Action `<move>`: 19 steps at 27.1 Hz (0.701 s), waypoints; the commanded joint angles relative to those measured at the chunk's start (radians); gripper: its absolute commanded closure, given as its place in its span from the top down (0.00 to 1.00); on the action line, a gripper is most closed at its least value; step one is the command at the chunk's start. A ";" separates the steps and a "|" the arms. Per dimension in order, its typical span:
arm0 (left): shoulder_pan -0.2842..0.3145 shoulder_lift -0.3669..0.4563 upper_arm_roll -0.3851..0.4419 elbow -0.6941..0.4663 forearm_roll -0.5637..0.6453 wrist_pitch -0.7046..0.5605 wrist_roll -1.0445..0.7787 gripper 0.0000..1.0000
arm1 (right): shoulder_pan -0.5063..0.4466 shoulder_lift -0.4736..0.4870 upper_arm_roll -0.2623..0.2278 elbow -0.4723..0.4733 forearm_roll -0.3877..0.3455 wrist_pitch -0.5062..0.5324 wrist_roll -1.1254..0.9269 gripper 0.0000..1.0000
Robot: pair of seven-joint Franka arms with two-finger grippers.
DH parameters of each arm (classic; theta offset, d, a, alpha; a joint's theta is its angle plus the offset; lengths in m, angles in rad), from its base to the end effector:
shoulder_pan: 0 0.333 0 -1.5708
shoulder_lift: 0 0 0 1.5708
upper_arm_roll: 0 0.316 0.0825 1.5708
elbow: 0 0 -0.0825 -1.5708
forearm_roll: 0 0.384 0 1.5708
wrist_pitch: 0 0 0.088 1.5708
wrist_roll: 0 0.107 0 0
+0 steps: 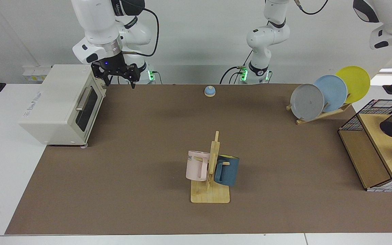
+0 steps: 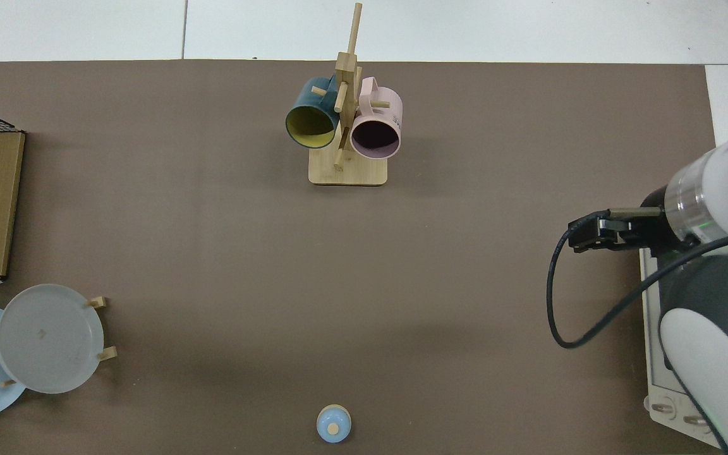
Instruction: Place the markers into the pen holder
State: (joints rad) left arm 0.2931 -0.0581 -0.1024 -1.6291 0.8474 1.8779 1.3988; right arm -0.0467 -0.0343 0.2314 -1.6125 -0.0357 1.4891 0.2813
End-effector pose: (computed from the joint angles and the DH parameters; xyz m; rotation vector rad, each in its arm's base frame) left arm 0.5438 0.1605 0.6859 -1.7942 1.4341 0.4954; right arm 0.5259 0.0963 0.6165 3.0724 -0.1513 -0.1193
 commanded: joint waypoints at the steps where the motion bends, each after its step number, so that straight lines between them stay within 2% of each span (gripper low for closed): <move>1: 0.030 0.040 -0.006 0.044 0.056 0.030 0.094 0.00 | -0.025 -0.070 0.014 -0.101 0.007 0.011 -0.036 1.00; 8: 0.080 0.119 0.018 0.080 0.078 0.102 0.201 0.00 | -0.038 -0.085 0.014 -0.124 0.030 0.020 -0.033 1.00; 14: 0.158 0.182 0.020 0.083 0.108 0.213 0.207 0.00 | -0.039 -0.088 0.014 -0.138 0.043 0.045 -0.013 1.00; 19: 0.179 0.225 0.020 0.083 0.133 0.236 0.207 0.00 | -0.047 -0.088 0.014 -0.139 0.049 0.046 -0.014 1.00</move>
State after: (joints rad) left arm 0.4428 0.1153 -0.0726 -1.5865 0.9509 2.0934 1.5880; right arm -0.0602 -0.0931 0.2328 -1.7124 -0.0189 1.5022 0.2813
